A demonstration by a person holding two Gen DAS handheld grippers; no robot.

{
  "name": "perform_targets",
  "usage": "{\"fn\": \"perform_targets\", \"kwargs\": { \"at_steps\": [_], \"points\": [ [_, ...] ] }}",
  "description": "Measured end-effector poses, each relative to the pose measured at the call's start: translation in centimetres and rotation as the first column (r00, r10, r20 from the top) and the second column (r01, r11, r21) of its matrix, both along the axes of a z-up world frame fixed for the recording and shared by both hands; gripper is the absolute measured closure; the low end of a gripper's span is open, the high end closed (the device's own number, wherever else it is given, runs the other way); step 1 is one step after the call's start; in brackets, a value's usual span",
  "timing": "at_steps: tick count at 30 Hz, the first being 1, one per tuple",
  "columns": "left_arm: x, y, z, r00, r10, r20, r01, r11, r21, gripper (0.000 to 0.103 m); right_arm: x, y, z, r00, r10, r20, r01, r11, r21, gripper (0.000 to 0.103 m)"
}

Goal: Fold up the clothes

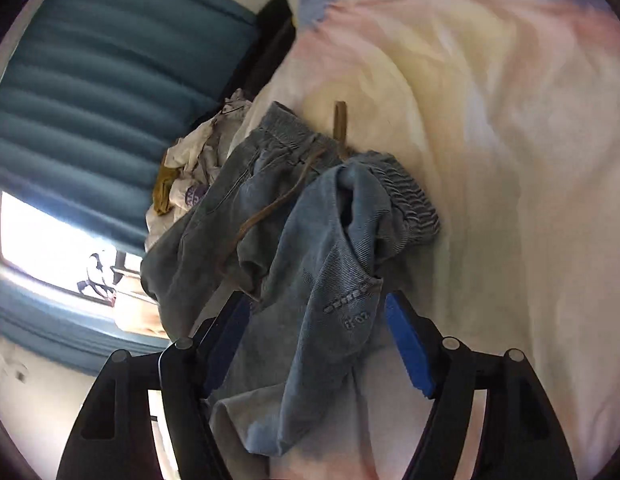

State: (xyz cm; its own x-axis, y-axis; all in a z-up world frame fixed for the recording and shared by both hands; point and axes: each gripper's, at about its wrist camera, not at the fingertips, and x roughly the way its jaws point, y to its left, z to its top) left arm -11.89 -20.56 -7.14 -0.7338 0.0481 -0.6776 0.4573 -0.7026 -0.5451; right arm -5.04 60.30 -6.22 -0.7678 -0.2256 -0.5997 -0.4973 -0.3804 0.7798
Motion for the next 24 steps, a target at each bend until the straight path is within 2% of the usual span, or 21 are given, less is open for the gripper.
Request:
{"fn": "perform_targets", "kwargs": {
  "at_steps": [2,6,10,12,14,17,18,19,20,22,24],
  "points": [
    [0.0,0.0,-0.2,1.0,-0.009,-0.011,0.01,0.999,0.034,0.1,-1.0,1.1,-2.3,0.997,-0.023,-0.07,0.011,0.986,-0.164,0.031],
    [-0.5,0.4,-1.3,0.999,-0.043,0.022,0.041,0.996,0.081,0.1,-3.3,2.0,-4.2,0.999,-0.044,-0.031,0.037,0.982,-0.185,0.028],
    [-0.9,0.3,-2.9,0.996,-0.06,0.064,0.048,0.984,0.171,0.1,-3.6,2.4,-6.7,0.989,-0.098,0.114,0.119,0.974,-0.195,0.029],
    [-1.1,0.1,-3.8,0.995,-0.076,0.07,0.056,0.966,0.251,0.096,-3.0,2.6,-8.0,0.986,-0.134,0.098,0.155,0.956,-0.25,0.029],
    [-1.4,0.0,-4.8,0.993,-0.103,0.066,0.073,0.935,0.348,0.094,-3.1,2.7,-8.9,0.988,-0.14,0.06,0.151,0.947,-0.283,0.029],
    [-1.8,0.4,-5.6,0.991,-0.112,0.074,0.076,0.919,0.386,0.093,-4.4,3.0,-9.5,0.994,-0.11,-0.029,0.096,0.949,-0.299,0.029],
    [-2.0,0.5,-5.8,0.99,-0.116,0.076,0.076,0.914,0.398,0.092,-5.1,3.2,-9.3,0.995,-0.093,-0.036,0.079,0.957,-0.28,0.032],
    [-2.2,0.7,-5.9,0.99,-0.122,0.076,0.081,0.91,0.407,0.092,-5.4,3.3,-8.9,0.995,-0.099,-0.017,0.092,0.965,-0.247,0.043],
    [-2.4,0.9,-6.1,0.988,-0.133,0.075,0.09,0.902,0.422,0.091,-5.8,3.5,-8.5,0.994,-0.107,0.001,0.104,0.971,-0.213,0.046],
    [-2.9,1.3,-6.6,0.984,-0.159,0.075,0.108,0.884,0.455,0.089,-6.0,3.5,-7.2,0.988,-0.155,0.021,0.157,0.978,-0.14,0.075],
    [-3.2,1.6,-7.1,0.982,-0.174,0.077,0.117,0.87,0.478,0.089,-7.0,2.9,-4.0,0.99,-0.141,-0.014,0.141,0.99,-0.03,0.081]
  ]
}}
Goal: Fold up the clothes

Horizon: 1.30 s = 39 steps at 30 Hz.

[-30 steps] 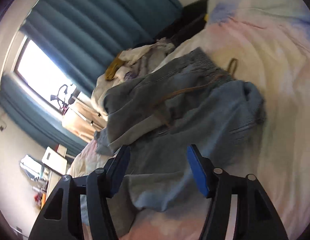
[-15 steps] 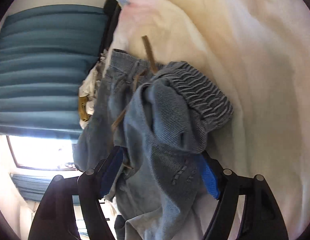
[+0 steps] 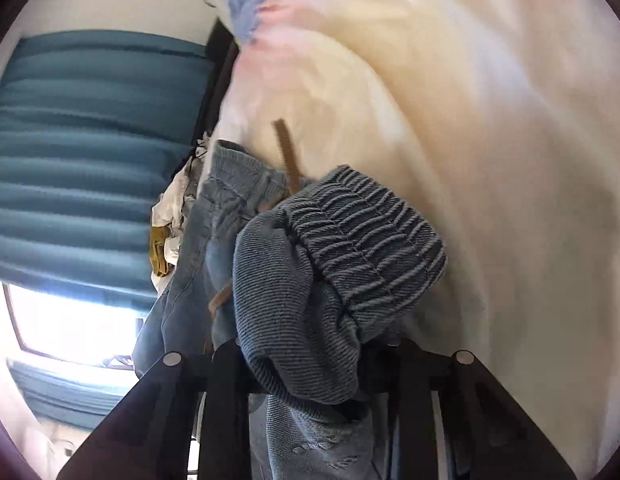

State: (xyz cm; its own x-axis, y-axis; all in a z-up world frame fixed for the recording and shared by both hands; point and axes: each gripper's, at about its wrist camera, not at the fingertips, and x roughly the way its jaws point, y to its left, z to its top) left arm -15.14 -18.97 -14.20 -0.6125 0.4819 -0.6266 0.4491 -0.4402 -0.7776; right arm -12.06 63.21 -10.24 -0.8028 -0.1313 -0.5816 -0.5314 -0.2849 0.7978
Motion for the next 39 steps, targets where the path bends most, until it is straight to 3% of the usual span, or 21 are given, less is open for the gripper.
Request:
{"fn": "perform_targets", "kwargs": {
  "at_steps": [3,7,11,13,14,19,21,23,25,28,34,39],
  "points": [
    [-0.1,0.4,-0.5,1.0,-0.004,0.006,0.004,1.0,0.018,0.089,-2.0,-0.7,6.7,0.995,0.079,-0.069,-0.063,0.977,0.202,0.083],
    [0.0,1.1,0.2,1.0,-0.023,0.003,0.023,1.0,-0.021,0.089,-2.9,0.3,14.9,0.981,0.132,-0.139,-0.063,0.908,0.414,0.084],
    [-0.2,1.8,-0.1,0.999,-0.038,0.015,0.039,0.999,-0.016,0.089,-1.5,2.5,18.9,0.981,0.138,-0.133,-0.04,0.828,0.559,0.084],
    [-0.3,2.1,-0.1,0.999,-0.039,0.016,0.039,0.999,-0.024,0.089,-0.8,3.9,18.2,0.992,0.111,-0.065,-0.05,0.798,0.6,0.084],
    [-0.3,2.1,-0.3,0.999,-0.038,0.015,0.039,0.999,-0.01,0.089,-0.3,4.7,16.7,0.996,0.087,-0.029,-0.053,0.804,0.592,0.084],
    [-0.1,1.6,-1.1,1.0,-0.018,0.026,0.017,0.999,0.03,0.089,2.7,8.1,4.4,0.982,0.013,0.189,-0.099,0.887,0.45,0.084],
    [0.0,1.6,-1.2,1.0,-0.008,0.025,0.008,0.999,0.034,0.089,4.5,8.9,0.0,0.98,0.004,0.201,-0.075,0.935,0.347,0.081],
    [0.1,1.6,-1.2,1.0,0.002,0.023,-0.003,1.0,0.026,0.089,6.3,9.6,-2.1,0.99,-0.015,0.139,-0.024,0.961,0.276,0.078],
    [0.3,1.5,-0.6,1.0,0.026,0.011,-0.026,1.0,-0.014,0.094,6.9,9.7,-2.2,0.994,0.002,0.113,-0.032,0.964,0.264,0.077],
    [1.4,0.7,1.2,0.996,0.082,-0.037,-0.086,0.99,-0.108,0.103,6.8,8.7,0.2,0.99,0.063,0.13,-0.107,0.925,0.365,0.082],
    [4.0,-0.1,5.5,0.989,0.074,-0.127,-0.09,0.988,-0.124,0.103,7.8,8.3,4.3,0.989,0.121,0.09,-0.148,0.897,0.416,0.086],
    [5.1,0.8,5.8,0.996,0.0,-0.085,-0.01,0.994,-0.107,0.103,9.5,8.1,5.6,0.985,0.125,0.119,-0.165,0.885,0.434,0.086]
  ]
}}
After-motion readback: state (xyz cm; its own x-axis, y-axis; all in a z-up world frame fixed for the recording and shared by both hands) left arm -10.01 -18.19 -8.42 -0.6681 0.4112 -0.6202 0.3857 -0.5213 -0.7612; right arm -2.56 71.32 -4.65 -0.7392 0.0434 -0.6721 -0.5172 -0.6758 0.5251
